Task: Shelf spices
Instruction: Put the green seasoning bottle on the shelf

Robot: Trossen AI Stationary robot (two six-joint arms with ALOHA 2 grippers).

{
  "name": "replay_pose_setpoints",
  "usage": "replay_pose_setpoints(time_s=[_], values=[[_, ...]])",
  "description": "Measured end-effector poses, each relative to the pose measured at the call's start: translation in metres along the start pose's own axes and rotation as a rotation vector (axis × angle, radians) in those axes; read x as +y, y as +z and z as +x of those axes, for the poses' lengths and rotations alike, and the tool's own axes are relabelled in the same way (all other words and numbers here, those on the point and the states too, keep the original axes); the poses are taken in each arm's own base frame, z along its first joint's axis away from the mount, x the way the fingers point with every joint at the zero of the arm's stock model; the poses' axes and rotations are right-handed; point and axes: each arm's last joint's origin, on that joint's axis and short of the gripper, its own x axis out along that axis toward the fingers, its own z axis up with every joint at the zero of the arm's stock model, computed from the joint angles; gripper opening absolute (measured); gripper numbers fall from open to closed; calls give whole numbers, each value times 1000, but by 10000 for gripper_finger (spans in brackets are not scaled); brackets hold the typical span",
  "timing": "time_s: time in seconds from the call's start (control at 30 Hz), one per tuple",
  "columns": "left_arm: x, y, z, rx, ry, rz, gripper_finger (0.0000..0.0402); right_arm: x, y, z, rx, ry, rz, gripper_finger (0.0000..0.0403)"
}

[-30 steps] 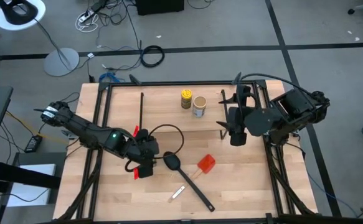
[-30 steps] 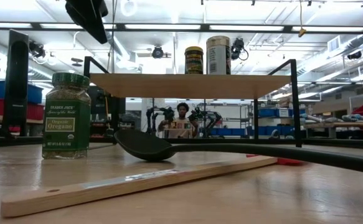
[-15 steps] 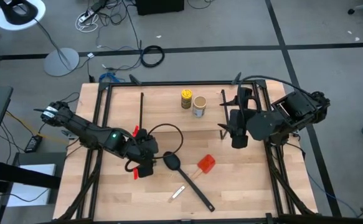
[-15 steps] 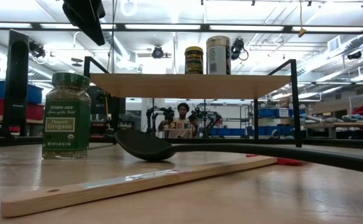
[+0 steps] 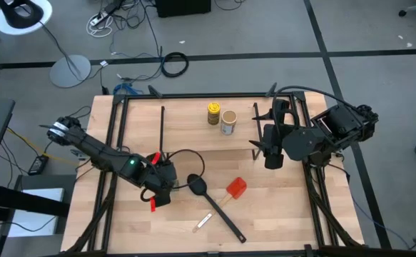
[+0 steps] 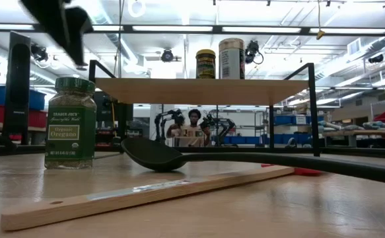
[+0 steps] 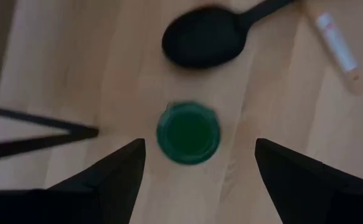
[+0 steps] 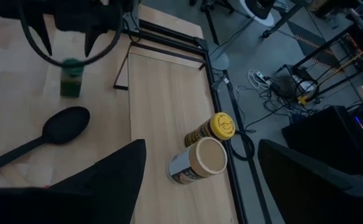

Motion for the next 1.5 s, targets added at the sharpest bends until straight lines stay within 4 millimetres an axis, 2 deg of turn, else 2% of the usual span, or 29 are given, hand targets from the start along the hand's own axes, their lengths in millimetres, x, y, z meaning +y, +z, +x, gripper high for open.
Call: replay_pose_setpoints(time_s=[0.33, 0.67, 1.03, 1.5], values=[[4, -13, 16, 60, 16, -15, 308, 0, 1, 0, -10, -3, 9, 308], [-1, -7, 22, 5, 19, 22, 308, 0, 1, 0, -11, -6, 11, 308], [-9, -3, 48, 45, 51, 111, 308, 0, 2, 0, -16, -5, 15, 308], [-8, -2, 49, 38, 60, 107, 308, 0, 2, 0, -16, -4, 16, 308]])
